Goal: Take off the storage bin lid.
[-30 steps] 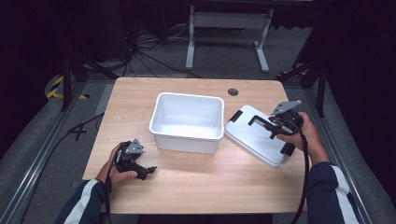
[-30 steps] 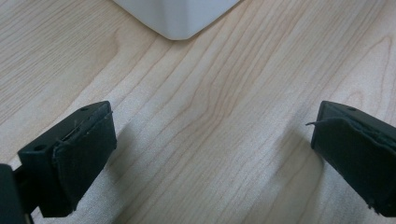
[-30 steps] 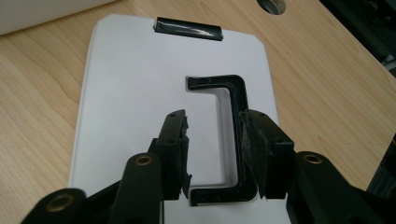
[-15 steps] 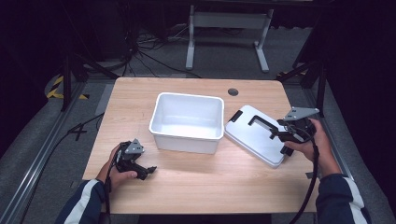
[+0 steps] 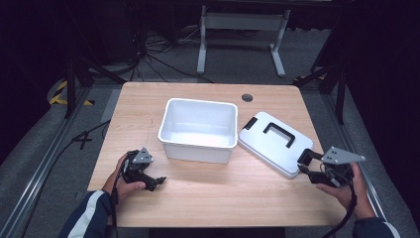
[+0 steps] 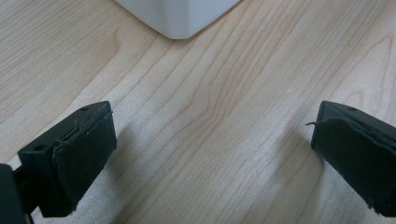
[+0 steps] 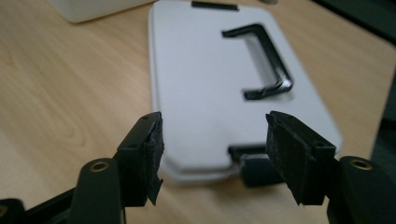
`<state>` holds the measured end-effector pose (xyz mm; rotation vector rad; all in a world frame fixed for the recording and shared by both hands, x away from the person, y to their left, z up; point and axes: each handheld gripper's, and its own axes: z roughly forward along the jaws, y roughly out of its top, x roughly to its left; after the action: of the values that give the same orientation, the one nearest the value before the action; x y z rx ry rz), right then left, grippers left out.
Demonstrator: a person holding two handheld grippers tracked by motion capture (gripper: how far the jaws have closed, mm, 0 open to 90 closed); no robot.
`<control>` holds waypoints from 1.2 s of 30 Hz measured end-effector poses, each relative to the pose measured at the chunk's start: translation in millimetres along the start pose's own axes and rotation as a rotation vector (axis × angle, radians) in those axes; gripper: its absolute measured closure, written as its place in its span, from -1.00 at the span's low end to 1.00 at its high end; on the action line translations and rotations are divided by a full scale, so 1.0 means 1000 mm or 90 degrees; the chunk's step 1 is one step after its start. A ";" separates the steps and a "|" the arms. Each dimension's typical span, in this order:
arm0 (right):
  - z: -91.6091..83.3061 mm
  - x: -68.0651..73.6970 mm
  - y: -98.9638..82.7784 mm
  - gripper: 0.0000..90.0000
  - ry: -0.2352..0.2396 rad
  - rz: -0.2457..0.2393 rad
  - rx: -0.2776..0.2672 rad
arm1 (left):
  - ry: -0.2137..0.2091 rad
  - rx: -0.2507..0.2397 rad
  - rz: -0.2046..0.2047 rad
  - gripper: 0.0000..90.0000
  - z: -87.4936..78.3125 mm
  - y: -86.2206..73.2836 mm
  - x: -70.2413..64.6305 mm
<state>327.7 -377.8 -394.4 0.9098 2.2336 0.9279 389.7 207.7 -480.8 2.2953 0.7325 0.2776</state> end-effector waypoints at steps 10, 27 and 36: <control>0.018 0.018 -0.065 -0.37 0.048 0.084 0.068 | 0.002 -0.004 0.001 -0.99 0.000 -0.001 0.000; 0.026 0.015 -0.072 -0.53 0.055 0.114 0.041 | 0.005 -0.002 -0.006 -0.99 0.000 -0.001 -0.001; 0.026 0.015 -0.072 -0.54 0.054 0.115 0.041 | 0.004 -0.004 -0.006 -0.99 0.000 -0.001 -0.001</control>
<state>310.1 -394.8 -468.0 1.1364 2.2935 0.9969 388.4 207.8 -481.4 2.2853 0.7441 0.2831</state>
